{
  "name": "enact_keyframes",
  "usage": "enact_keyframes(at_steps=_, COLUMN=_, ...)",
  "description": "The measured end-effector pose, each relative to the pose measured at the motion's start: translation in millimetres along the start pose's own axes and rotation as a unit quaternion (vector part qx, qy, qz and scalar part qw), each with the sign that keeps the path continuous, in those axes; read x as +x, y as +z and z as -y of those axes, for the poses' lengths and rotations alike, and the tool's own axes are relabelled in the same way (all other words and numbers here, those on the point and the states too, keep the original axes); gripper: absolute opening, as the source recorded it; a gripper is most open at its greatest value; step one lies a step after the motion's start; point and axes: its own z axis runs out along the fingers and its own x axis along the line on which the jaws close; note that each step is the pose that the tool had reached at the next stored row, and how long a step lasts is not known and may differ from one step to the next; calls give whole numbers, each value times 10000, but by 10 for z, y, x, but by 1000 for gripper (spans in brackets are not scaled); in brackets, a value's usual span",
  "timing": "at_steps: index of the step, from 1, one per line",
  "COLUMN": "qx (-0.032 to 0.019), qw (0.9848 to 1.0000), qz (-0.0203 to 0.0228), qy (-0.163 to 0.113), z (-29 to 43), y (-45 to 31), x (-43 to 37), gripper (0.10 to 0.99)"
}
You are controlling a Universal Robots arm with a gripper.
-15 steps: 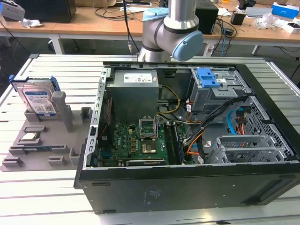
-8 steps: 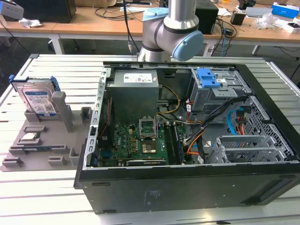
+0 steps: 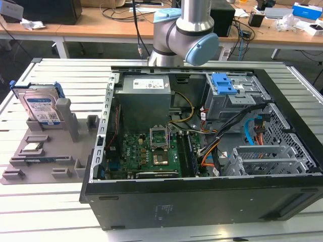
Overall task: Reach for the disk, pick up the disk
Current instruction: 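Pick up the disk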
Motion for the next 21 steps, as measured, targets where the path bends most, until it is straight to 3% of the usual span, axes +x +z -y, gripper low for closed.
enact_keyframes(at_steps=9, qx=0, qw=9985, qz=-21, qy=-541, z=0, y=0, x=0, gripper=106)
enact_keyframes(at_steps=15, qx=0, qw=9962, qz=-33, qy=-869, z=0, y=0, x=0, gripper=106)
enact_keyframes(at_steps=21, qx=1, qw=9967, qz=-31, qy=-807, z=0, y=0, x=0, gripper=106)
